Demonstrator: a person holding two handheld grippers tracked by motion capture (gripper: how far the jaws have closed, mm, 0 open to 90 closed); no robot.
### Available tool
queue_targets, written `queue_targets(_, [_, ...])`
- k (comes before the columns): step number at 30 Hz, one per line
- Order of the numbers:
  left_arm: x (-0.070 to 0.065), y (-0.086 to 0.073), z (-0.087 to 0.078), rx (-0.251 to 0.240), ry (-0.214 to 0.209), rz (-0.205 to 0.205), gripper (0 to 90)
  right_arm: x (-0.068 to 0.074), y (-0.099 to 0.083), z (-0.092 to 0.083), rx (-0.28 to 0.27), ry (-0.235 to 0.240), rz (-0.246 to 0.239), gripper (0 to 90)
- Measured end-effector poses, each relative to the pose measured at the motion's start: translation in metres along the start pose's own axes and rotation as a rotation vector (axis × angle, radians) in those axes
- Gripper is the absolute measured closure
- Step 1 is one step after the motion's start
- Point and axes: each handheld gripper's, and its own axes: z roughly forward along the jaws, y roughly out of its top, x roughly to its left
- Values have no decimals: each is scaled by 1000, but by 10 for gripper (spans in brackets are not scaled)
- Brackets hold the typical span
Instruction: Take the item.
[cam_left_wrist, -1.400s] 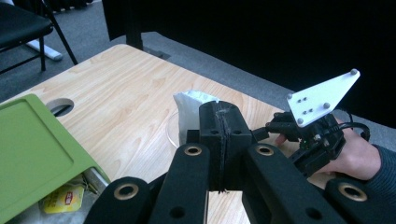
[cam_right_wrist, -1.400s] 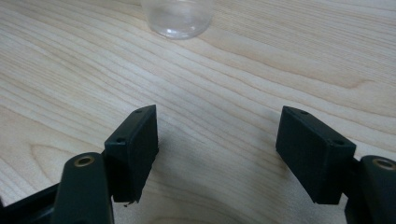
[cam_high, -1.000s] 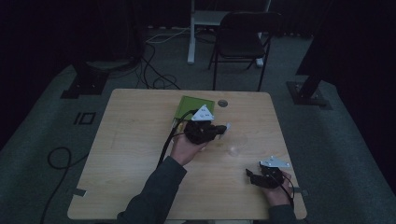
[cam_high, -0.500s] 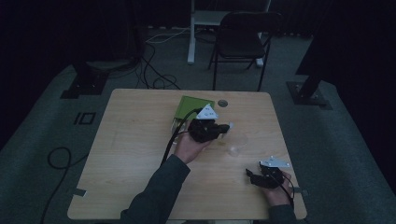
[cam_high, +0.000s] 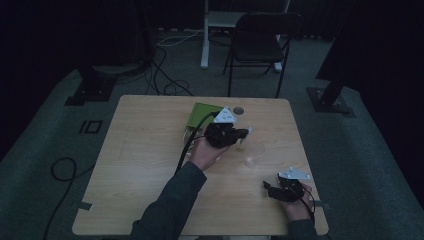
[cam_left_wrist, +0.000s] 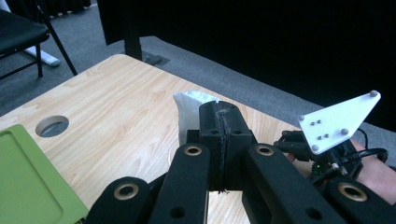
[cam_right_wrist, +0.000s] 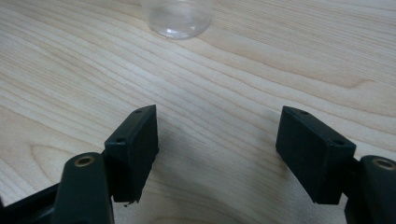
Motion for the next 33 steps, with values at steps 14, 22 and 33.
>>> queue_targets(14, [1, 10, 9, -12, 3, 12, 900, 0, 0, 0, 2, 1, -1, 293])
queue_targets(22, [1, 9, 20, -4, -6, 13, 900, 0, 0, 0, 1, 1, -3, 293])
queue_targets(33, [-2, 9, 36, 0, -18, 7, 900, 0, 0, 0, 1, 1, -4, 294])
